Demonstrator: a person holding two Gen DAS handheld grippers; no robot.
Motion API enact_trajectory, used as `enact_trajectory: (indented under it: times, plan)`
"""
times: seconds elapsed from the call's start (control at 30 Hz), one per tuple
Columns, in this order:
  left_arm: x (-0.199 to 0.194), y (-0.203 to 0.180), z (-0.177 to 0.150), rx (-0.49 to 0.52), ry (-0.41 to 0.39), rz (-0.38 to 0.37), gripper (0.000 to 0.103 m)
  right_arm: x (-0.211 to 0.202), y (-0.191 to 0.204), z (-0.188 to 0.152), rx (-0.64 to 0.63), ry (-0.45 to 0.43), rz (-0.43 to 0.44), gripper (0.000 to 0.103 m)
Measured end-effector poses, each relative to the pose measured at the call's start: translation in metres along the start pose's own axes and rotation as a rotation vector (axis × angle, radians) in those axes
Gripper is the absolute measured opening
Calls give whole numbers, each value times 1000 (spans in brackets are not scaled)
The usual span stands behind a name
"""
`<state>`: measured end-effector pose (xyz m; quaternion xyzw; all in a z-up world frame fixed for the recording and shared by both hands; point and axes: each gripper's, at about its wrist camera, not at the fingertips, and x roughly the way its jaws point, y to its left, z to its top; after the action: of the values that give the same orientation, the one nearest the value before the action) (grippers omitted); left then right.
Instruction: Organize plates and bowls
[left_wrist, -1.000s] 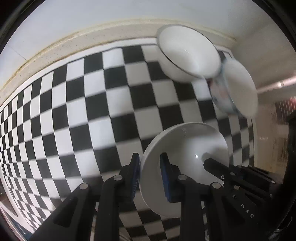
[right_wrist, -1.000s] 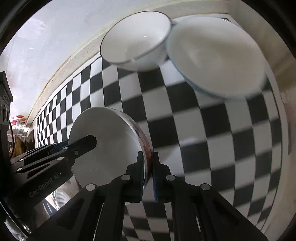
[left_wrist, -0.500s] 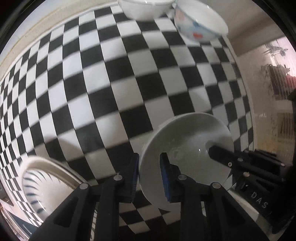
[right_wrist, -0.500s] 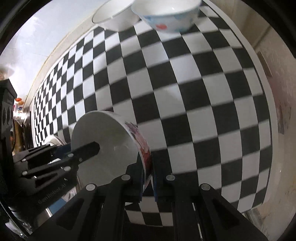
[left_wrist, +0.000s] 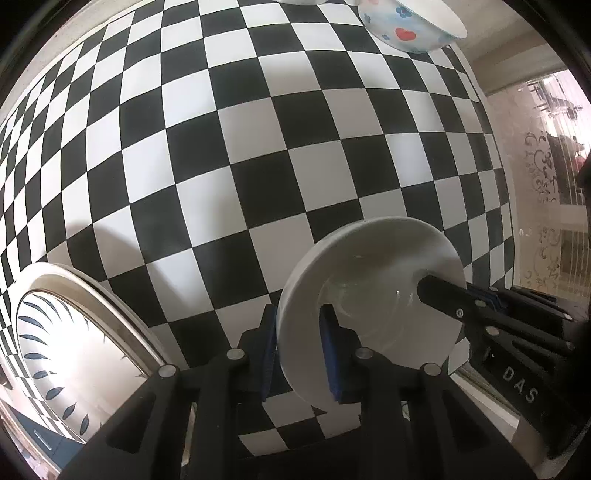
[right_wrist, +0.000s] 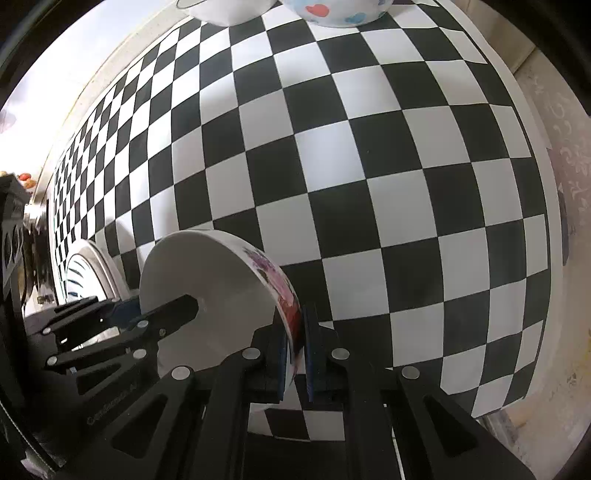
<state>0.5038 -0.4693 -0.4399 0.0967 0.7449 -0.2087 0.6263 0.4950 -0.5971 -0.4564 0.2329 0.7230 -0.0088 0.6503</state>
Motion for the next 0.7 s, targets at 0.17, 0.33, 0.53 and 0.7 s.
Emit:
enact_trajectory:
  times: [0.17, 0.33, 0.53, 0.7]
  plan:
    - [-15, 21, -15, -41, -6, -13, 21, 1, 0, 10, 16, 33, 41, 12]
    - [-59, 46, -15, -76, -73, 0, 21, -27, -10, 18, 26, 31, 104, 14]
    - [-107, 49, -5, -94, -216, 41, 26, -92, -17, 47, -10, -112, 122, 23]
    - [-127, 57, 44, -121, -271, 33, 28, -138, -7, 94, -73, -285, 165, 73]
